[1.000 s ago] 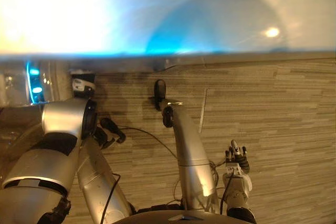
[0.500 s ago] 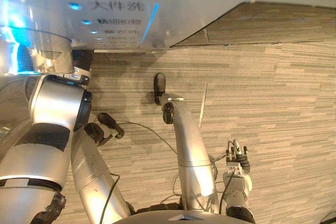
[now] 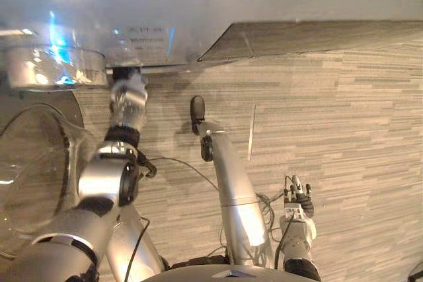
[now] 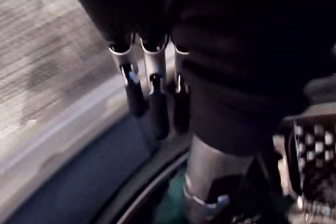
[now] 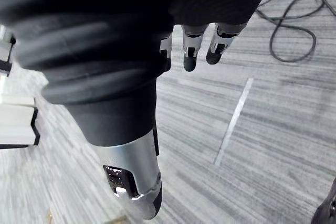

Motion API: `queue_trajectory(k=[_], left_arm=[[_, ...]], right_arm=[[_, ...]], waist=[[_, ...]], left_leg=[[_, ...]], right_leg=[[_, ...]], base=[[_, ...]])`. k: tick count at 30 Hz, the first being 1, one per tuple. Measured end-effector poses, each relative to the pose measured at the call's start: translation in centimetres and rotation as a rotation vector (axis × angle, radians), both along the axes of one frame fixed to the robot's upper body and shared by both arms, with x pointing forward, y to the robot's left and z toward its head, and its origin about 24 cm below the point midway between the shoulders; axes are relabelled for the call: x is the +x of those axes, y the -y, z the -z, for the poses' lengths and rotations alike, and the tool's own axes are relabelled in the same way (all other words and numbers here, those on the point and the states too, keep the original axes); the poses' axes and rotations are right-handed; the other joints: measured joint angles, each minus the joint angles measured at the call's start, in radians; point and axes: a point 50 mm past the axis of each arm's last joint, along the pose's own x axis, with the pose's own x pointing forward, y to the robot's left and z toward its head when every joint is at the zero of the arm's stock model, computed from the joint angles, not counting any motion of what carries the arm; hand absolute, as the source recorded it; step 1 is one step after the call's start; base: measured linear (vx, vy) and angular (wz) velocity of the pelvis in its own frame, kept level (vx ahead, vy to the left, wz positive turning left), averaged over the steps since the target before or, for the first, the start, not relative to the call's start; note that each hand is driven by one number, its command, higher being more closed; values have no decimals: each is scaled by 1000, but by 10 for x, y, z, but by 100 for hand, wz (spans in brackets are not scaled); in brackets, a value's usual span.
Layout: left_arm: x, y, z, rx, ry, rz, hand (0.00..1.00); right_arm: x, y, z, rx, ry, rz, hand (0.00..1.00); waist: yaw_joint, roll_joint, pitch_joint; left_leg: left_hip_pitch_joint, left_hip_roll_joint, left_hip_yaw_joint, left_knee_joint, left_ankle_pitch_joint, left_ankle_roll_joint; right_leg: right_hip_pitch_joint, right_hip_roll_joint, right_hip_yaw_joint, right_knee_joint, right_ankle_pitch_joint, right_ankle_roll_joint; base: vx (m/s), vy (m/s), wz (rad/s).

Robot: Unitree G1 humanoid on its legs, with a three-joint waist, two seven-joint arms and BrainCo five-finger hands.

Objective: Pick up the laundry basket with both hands and put the clothes into the washing machine.

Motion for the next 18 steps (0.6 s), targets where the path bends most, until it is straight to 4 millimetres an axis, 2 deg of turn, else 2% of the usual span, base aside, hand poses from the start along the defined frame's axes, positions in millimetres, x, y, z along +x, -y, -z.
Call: queue_trajectory(k=[3, 5, 6, 7, 10, 11, 12, 14, 15, 17, 18], left_arm=[[-28, -13, 54, -77, -94, -55, 0], [-48, -21, 84, -36, -175, -70, 0], [-65, -26, 104, 33, -238, -62, 0], [-81, -22, 124, 130, -304, 2, 0], [-105, -8, 151, 279, -416, 98, 0], [-129, 0, 174, 361, -505, 175, 0], [-140, 2, 183, 389, -547, 204, 0], [-185, 11, 217, 447, -705, 315, 0], [-191, 12, 220, 449, -721, 323, 0], [-222, 14, 236, 447, -821, 359, 0], [-227, 16, 239, 445, -832, 372, 0]], right_arm=[[2, -3, 3, 10, -11, -9, 0], [3, -3, 2, 9, -7, -16, 0], [3, -5, 3, 9, -11, -27, 0], [3, -7, 5, 9, -24, -41, 0], [2, -8, 9, 8, -45, -63, 0], [-2, -8, 14, 5, -70, -72, 0], [-4, -7, 17, 3, -88, -78, 0], [-17, -10, 32, 26, -167, -95, 0], [-19, -10, 34, 31, -177, -97, 0], [-36, -15, 50, 67, -271, -118, 0], [-43, -16, 55, 67, -305, -130, 0]], waist=[[12, 1, -5], [19, 1, -5], [28, 4, -14], [33, 5, -36], [55, 14, -57], [59, 29, -88], [61, 34, -107], [81, 57, -170], [83, 61, -179], [93, 86, -238], [94, 93, -257]], left_leg=[[73, -18, 15, -70, 25, -10], [138, -47, 28, -133, 48, -18], [183, -61, 33, -178, 64, -22], [222, -79, 35, -221, 83, -24], [337, -119, 45, -323, 117, -29], [412, -145, 47, -393, 142, -30], [441, -158, 48, -423, 152, -32], [597, -210, 54, -575, 208, -39], [612, -215, 55, -590, 214, -38], [737, -243, 52, -716, 265, -52], [766, -250, 49, -755, 280, -55]], right_leg=[[69, 0, 0, -52, 3, -2], [126, -8, 1, -97, 9, -4], [172, -11, -1, -126, 14, -5], [210, -20, -6, -152, 16, -5], [321, -37, -14, -212, 18, -2], [395, -50, -26, -253, 19, -1], [421, -56, -29, -269, 19, -1], [560, -75, -45, -340, 21, 4], [574, -77, -49, -346, 21, 4], [694, -88, -81, -406, 16, 9], [722, -90, -89, -421, 15, 11]], base=[[-13, -7, 9], [20, -21, 21], [62, -29, 27], [67, -20, 29], [86, 1, 33], [76, 15, 33], [121, 24, 42], [177, 18, 35], [168, 4, 33], [129, -10, 38], [117, -21, 48]])
